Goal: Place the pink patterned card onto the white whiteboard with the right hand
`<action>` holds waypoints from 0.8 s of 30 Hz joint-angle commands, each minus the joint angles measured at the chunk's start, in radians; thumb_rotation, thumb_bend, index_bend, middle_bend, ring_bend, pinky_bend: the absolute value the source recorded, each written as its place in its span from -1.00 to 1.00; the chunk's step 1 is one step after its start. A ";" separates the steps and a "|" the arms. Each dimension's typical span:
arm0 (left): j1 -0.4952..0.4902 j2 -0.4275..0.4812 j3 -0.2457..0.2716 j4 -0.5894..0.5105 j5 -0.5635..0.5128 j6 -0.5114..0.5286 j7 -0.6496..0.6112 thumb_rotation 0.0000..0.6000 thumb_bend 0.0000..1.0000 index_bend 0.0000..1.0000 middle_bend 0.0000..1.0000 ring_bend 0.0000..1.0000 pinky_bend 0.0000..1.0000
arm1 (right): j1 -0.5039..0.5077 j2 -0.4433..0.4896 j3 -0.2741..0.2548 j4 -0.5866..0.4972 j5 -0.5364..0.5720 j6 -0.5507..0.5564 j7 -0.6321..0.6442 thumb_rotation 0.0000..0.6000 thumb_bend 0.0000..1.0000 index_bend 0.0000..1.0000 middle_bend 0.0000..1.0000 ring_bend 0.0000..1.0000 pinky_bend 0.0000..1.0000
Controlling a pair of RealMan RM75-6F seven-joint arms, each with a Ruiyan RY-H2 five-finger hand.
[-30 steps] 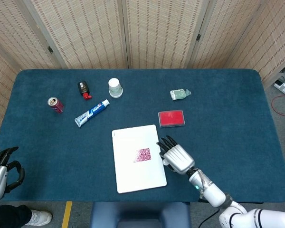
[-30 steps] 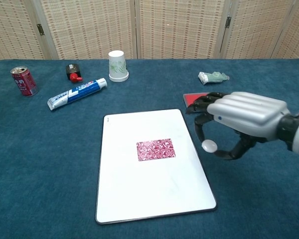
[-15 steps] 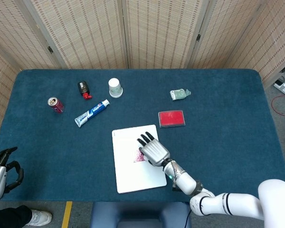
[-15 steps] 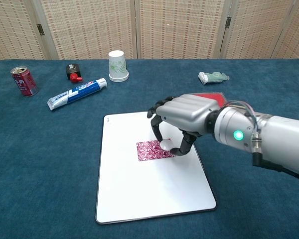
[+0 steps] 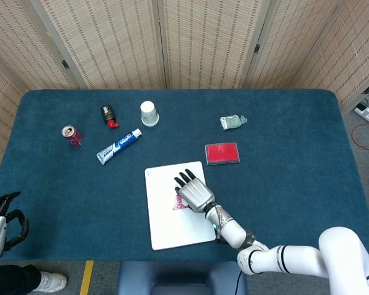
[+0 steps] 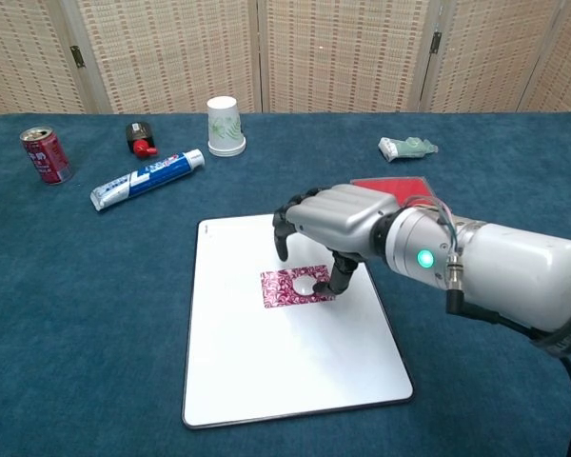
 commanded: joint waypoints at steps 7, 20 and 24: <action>-0.007 -0.004 -0.008 0.003 0.000 -0.003 -0.003 1.00 -0.64 -0.57 -0.63 -0.67 -1.00 | -0.088 0.151 -0.029 -0.142 -0.104 0.123 0.137 1.00 -0.30 -0.56 -0.74 -0.94 -1.00; -0.029 -0.026 -0.035 -0.016 -0.005 -0.001 0.032 1.00 -0.64 -0.60 -0.63 -0.67 -1.00 | -0.443 0.558 -0.217 -0.332 -0.486 0.564 0.430 1.00 -0.30 -0.56 -0.77 -0.95 -1.00; -0.034 -0.035 -0.041 -0.027 -0.003 0.003 0.054 1.00 -0.64 -0.62 -0.63 -0.67 -1.00 | -0.561 0.606 -0.256 -0.283 -0.536 0.699 0.551 1.00 -0.30 -0.56 -0.77 -0.94 -1.00</action>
